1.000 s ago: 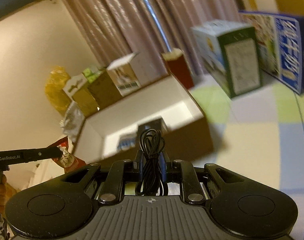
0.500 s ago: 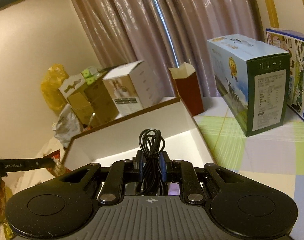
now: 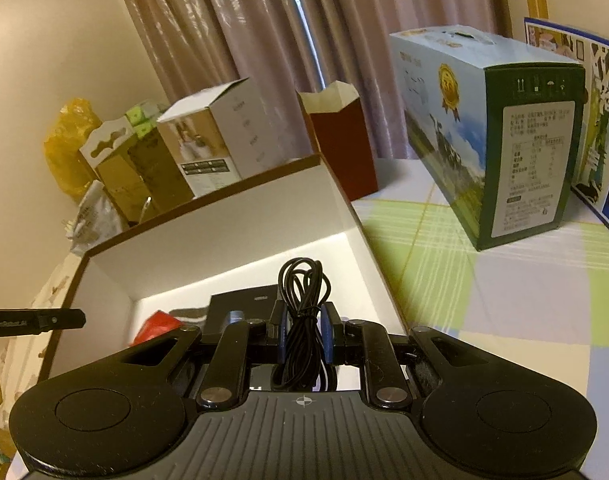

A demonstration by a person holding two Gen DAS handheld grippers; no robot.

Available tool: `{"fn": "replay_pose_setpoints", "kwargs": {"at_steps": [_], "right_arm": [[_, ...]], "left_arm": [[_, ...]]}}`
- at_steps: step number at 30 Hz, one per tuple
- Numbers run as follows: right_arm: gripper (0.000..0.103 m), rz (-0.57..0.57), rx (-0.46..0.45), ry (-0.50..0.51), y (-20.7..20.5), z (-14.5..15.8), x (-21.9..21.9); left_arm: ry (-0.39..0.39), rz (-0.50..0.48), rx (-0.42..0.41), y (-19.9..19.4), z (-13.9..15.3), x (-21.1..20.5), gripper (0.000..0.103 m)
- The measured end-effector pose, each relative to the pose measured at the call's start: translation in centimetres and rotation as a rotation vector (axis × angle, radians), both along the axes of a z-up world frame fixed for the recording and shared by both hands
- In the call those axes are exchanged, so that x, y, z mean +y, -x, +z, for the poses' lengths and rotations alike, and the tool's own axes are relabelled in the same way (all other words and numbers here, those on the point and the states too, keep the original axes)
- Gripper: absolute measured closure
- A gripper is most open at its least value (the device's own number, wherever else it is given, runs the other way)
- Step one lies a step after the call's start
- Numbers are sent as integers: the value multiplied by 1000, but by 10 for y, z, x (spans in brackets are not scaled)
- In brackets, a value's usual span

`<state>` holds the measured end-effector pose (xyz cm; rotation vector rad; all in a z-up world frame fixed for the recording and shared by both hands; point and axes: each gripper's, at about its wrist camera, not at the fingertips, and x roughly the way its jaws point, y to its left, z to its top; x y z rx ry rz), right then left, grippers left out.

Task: Organize objects
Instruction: 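Carry candy packet in left tool and cable in right tool into brown box, then open both tools to drop candy packet and cable into brown box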

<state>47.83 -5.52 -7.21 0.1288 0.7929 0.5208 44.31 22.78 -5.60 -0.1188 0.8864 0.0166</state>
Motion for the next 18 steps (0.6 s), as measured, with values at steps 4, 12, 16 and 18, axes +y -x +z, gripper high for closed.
{"fn": "replay_pose_setpoints", "kwargs": {"at_steps": [4, 12, 16, 18], "right_arm": [[89, -11, -10, 18, -5, -2, 1], [89, -15, -10, 4, -6, 3, -7], [88, -3, -5, 2, -2, 5, -10], [87, 5, -8, 2, 1, 7, -11]], "left_arm": [[-6, -7, 7, 0, -2, -3, 73], [-14, -37, 16, 4, -2, -7, 39], [-23, -54, 15, 7, 1, -10, 32], [-25, -63, 12, 8, 3, -12, 28]]}}
